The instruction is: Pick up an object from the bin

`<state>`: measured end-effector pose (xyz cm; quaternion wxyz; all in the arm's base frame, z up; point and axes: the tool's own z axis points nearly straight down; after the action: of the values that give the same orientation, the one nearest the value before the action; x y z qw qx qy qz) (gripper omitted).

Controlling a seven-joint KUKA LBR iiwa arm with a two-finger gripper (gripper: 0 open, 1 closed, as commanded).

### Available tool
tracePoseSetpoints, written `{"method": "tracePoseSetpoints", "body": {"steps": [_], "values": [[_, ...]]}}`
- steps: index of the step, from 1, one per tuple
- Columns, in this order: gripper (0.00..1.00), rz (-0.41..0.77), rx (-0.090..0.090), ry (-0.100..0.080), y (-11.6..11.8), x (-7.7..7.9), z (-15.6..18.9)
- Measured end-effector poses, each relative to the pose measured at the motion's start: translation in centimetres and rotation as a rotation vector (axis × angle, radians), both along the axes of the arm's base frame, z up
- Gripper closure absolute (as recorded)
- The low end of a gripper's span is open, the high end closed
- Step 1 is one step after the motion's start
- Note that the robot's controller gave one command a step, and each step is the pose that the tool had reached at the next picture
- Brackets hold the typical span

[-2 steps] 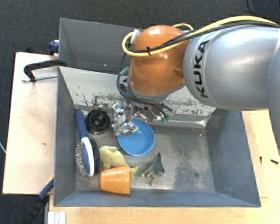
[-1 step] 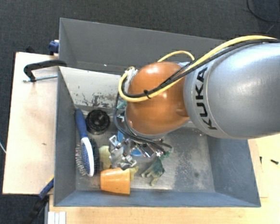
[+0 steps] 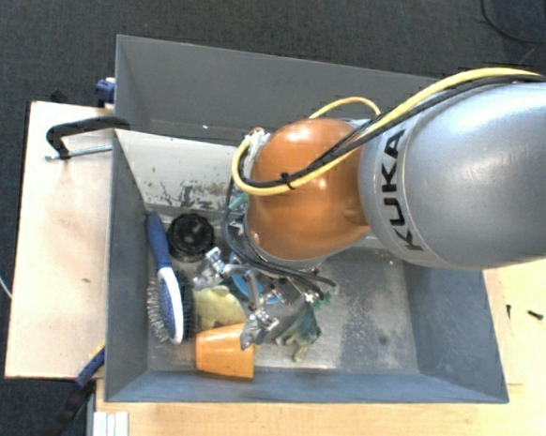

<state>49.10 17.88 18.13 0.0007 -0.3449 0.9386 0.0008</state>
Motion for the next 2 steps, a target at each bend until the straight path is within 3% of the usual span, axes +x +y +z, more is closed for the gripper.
{"method": "tracePoseSetpoints", "body": {"steps": [1, 2], "values": [[0.0, 0.127, 0.006, -0.03, -7.35, 3.86, -10.52], [1.0, 0.132, 0.008, -0.034, -7.0, 3.9, -10.21]]}}
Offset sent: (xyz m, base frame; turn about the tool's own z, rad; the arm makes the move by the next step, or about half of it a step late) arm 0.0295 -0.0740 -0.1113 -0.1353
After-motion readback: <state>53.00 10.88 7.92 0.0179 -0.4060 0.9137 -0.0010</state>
